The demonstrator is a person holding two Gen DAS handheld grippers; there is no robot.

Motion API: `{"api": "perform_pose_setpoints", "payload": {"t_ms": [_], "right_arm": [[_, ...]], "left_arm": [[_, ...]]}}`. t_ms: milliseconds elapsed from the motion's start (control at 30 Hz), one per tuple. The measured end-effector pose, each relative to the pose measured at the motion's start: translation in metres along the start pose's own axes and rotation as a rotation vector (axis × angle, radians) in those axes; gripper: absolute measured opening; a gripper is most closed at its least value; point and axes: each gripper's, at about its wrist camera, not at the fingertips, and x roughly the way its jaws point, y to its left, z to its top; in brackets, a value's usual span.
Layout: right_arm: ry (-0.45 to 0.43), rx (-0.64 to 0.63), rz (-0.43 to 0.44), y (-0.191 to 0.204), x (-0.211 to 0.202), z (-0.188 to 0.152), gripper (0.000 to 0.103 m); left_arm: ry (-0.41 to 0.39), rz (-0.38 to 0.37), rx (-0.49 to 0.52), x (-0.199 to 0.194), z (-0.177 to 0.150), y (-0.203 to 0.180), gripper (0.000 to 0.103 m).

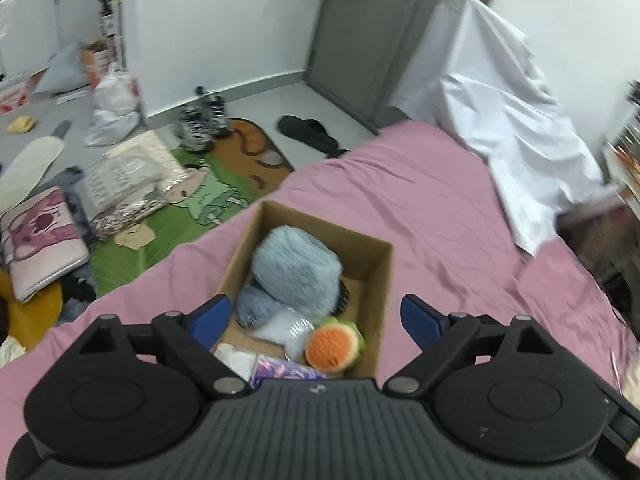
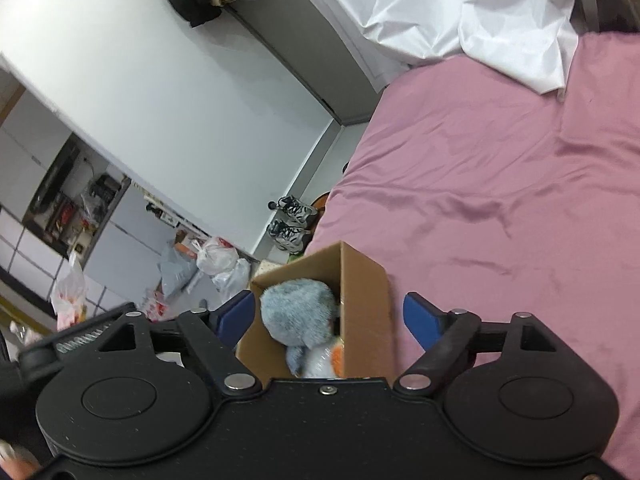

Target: Organize soft objects

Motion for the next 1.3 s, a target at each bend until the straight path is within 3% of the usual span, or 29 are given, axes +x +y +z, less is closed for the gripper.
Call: {"api": "perform_pose_setpoints", "payload": {"t_ms": [200,367,867,1067,1300], "right_arm": [[-0.019,-0.056,-0.003,-0.004,-0.027,-0.001,0.09],[-0.067,-0.08,-0.064,0.012,-0.05,0.005,0.103],[-0.05,-0.168,-0.154,0.044,-0.101,0.0,0.103],[-0.071,-0.141,-0.14,0.052,-0.13,-0.004,0.103],[-0.094,-0.152,-0.184,0.059,-0.161,-0.013,0.103]], "left_arm": [[0.016,-0.014,0.033,-0.02,-0.012,-0.002,0.1],[0.017,-0.013,0.049,-0.038,-0.016,-0.005,0.102],[-0.034,-0.035,0.078,-0.095,-0.014,-0.003,0.102],[-0.064,-0.052,0.097,-0.119,-0.018,0.0,0.102],[-0.086,-0.076,0.154,-0.141,-0.03,-0.007,0.102]]}}
